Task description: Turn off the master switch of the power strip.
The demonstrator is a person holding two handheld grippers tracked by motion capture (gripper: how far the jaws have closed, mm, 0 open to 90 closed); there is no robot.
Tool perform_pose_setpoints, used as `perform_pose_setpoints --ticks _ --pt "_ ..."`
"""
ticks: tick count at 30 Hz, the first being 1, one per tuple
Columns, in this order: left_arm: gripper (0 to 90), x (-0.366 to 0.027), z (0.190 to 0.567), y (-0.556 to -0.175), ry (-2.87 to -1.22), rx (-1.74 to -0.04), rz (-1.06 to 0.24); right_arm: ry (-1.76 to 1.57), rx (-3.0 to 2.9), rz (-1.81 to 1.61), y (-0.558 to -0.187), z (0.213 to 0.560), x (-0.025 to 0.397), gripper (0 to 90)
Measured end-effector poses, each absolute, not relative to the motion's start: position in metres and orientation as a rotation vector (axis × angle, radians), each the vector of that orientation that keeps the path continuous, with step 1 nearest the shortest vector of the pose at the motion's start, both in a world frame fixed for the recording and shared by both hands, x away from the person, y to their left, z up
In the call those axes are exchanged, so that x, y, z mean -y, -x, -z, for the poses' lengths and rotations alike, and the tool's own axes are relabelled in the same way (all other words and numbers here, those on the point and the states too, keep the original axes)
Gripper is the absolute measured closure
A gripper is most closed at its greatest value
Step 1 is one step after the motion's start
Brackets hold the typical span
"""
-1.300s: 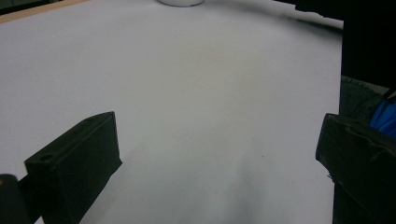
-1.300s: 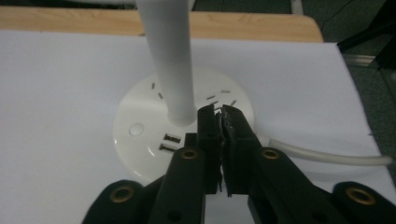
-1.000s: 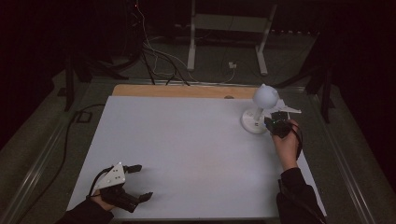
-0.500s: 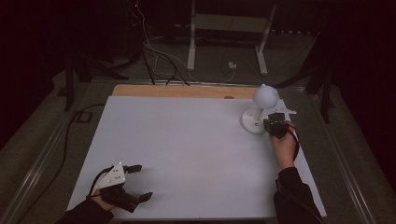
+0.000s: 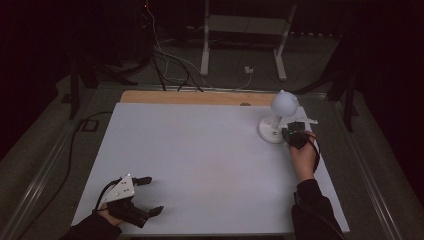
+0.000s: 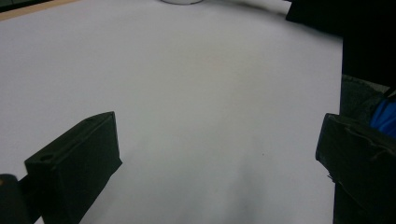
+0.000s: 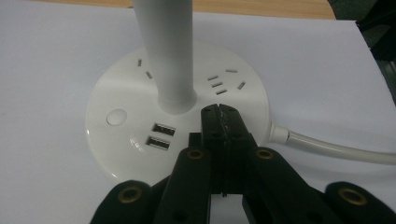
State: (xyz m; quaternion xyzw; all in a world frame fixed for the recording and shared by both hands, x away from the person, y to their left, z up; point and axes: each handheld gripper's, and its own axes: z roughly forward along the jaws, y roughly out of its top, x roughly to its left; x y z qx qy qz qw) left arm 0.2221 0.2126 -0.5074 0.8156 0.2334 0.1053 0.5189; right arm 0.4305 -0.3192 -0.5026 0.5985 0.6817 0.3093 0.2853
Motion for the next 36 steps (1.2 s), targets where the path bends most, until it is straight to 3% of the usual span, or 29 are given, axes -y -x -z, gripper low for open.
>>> perform_pose_setpoints --ticks 24,31,36 --pt "0.3 -0.213 0.507 -0.222 -1.955 -0.555 -0.248 -1.594 -1.809 -0.843 -0.428 0.506 0.318 90.0" --pt "0.3 -0.213 0.507 -0.223 -1.951 -0.561 -0.246 -1.624 -1.796 -0.929 -0.425 0.492 0.326 90.0" --pt "0.3 -0.213 0.507 -0.222 -1.949 -0.560 -0.250 -1.599 -1.811 -0.942 -0.422 0.487 0.328 79.1"
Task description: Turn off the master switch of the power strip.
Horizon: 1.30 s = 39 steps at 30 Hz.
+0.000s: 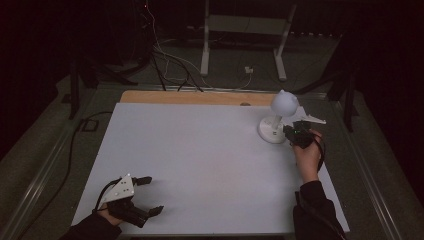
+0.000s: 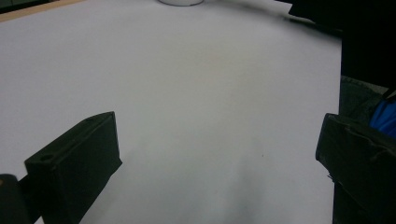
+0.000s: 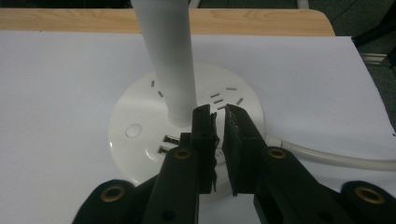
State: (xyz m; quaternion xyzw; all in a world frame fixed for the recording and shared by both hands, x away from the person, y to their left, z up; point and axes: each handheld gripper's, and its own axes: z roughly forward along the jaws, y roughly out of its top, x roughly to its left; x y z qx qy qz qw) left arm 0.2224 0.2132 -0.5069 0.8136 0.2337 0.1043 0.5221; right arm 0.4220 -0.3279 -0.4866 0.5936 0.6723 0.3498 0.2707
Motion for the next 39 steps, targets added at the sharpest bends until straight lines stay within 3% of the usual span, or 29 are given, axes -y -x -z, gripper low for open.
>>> perform_pose_setpoints --ticks 10,14,19,21,39 --pt "0.3 -0.214 0.506 -0.222 -1.948 -0.556 -0.248 -1.548 -1.893 -1.049 -0.413 0.484 0.324 40.4" --pt "0.3 -0.214 0.506 -0.222 -1.948 -0.555 -0.248 -1.513 -1.929 -1.159 -0.407 0.480 0.324 16.0" --pt "0.3 -0.214 0.506 -0.222 -1.947 -0.556 -0.247 -1.490 -1.997 -1.264 -0.401 0.473 0.326 7.4" --pt "0.3 -0.214 0.506 -0.222 -1.946 -0.555 -0.246 -1.460 -2.030 -1.283 -0.400 0.471 0.326 0.0" --pt "0.3 -0.214 0.506 -0.221 -1.944 -0.555 -0.247 -1.324 -2.146 -1.324 -0.376 0.453 0.310 0.0"
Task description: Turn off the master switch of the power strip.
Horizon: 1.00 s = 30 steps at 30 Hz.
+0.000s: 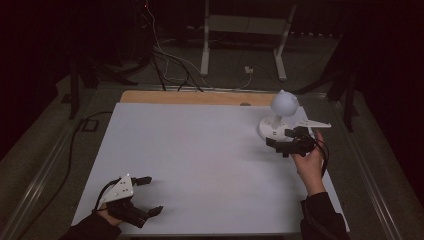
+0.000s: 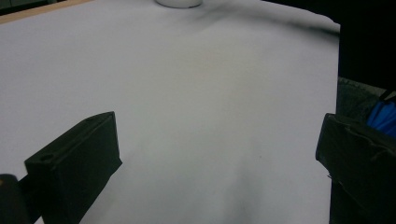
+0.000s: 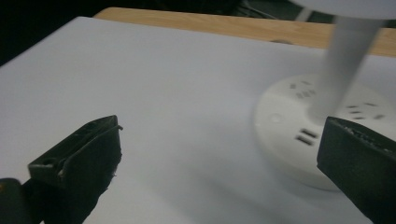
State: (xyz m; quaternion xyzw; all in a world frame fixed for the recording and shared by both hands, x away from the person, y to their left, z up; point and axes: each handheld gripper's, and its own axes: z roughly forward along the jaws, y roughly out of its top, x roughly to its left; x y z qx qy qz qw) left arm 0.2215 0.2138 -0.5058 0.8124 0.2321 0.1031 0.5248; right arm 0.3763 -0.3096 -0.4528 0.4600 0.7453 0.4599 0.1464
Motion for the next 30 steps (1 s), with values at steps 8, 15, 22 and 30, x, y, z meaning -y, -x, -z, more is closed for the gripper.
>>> perform_pose_setpoints --ticks 8,15,22,30 --pt "0.3 -0.214 0.506 -0.221 -1.945 -0.554 -0.248 -1.278 -2.197 -1.369 -0.361 0.450 0.291 0.0" --pt "0.3 -0.214 0.505 -0.221 -1.945 -0.550 -0.248 -1.229 -2.235 -1.409 -0.347 0.451 0.281 0.0" --pt "0.3 -0.214 0.505 -0.221 -1.947 -0.547 -0.249 -1.171 -2.258 -1.419 -0.332 0.457 0.276 0.0" --pt "0.3 -0.214 0.505 -0.221 -1.948 -0.544 -0.249 -1.130 -2.288 -1.419 -0.314 0.468 0.273 0.0"
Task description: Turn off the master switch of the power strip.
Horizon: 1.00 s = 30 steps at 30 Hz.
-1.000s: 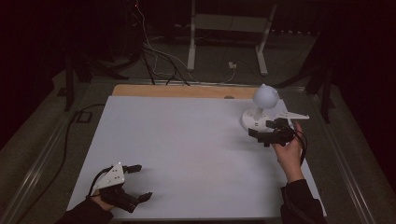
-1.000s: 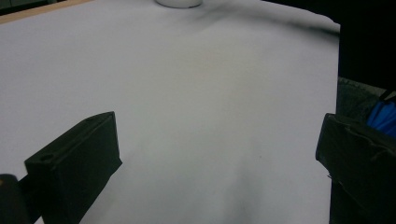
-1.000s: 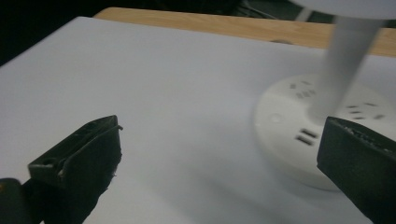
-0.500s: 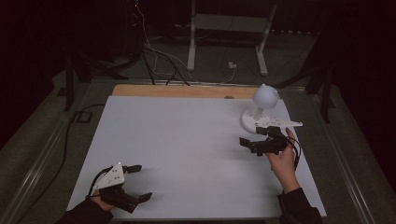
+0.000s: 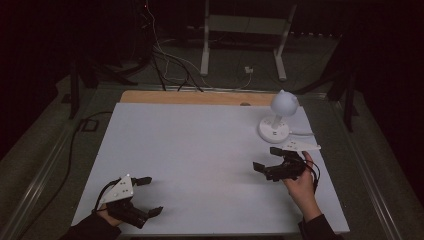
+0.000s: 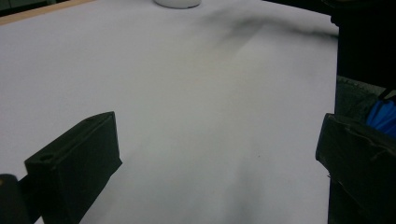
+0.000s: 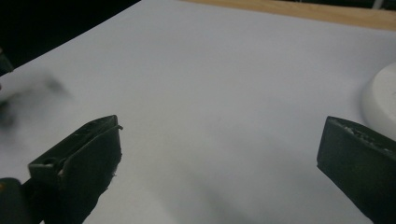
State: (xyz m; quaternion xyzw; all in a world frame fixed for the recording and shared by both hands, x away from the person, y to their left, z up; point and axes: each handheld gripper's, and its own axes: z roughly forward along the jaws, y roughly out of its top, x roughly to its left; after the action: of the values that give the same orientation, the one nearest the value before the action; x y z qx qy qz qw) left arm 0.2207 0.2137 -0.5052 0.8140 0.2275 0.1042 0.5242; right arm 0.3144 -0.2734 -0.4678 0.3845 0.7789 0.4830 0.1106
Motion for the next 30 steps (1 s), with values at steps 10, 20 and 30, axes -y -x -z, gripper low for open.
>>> perform_pose_setpoints --ticks 10,20,30 --pt "0.3 -0.213 0.505 -0.220 -1.949 -0.543 -0.248 -1.055 -2.348 -1.351 -0.288 0.492 0.272 0.0" --pt "0.3 -0.213 0.505 -0.220 -1.952 -0.542 -0.249 -1.011 -2.343 -1.303 -0.271 0.504 0.276 0.0" --pt "0.3 -0.212 0.505 -0.220 -1.954 -0.539 -0.249 -0.951 -2.392 -1.189 -0.251 0.517 0.282 0.0"
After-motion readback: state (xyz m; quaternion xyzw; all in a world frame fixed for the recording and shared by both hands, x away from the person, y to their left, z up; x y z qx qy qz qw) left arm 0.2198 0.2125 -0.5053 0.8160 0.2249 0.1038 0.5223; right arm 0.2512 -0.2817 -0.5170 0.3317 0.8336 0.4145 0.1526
